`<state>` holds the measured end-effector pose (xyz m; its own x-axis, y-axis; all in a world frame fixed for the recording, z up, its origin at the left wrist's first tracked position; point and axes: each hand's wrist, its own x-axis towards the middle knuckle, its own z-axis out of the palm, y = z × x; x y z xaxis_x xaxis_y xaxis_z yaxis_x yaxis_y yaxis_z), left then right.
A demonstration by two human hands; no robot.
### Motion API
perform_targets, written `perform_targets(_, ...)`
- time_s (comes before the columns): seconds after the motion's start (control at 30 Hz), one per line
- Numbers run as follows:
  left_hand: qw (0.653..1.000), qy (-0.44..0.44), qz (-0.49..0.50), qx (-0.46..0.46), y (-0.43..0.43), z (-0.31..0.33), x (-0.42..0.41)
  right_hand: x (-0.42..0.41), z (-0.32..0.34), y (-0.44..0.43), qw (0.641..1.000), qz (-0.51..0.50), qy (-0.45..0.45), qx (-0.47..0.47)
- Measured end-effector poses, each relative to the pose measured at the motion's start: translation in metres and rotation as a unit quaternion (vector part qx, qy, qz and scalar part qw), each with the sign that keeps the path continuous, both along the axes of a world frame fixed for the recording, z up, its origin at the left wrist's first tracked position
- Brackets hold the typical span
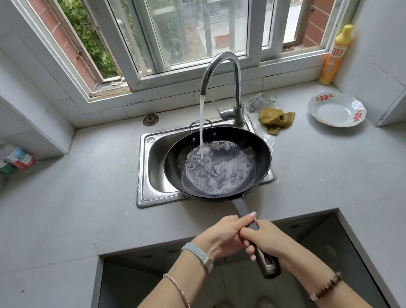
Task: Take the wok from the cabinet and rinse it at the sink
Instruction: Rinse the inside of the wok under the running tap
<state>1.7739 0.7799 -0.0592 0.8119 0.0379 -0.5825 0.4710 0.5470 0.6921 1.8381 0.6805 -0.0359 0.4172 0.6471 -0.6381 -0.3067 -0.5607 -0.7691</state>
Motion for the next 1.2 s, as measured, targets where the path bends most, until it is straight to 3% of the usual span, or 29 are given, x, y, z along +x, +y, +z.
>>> perform_targets(0.37,1.000,0.002,-0.015,0.009,-0.010,-0.010,-0.005,-0.006,-0.008,-0.011,1.000,0.007,-0.029,-0.005)
perform_targets(0.87,0.999,-0.017,-0.029,-0.037,0.008,-0.005,-0.014,-0.012,-0.003,0.000,0.999,-0.010,0.027,0.014)
perform_targets(1.07,0.993,-0.064,-0.047,-0.081,0.009,-0.013,-0.020,-0.025,-0.012,0.008,0.996,-0.024,-0.082,-0.020)
perform_targets(1.2,0.987,-0.110,-0.070,-0.096,0.018,-0.010,-0.023,-0.028,-0.010,0.017,0.994,-0.018,-0.104,-0.034)
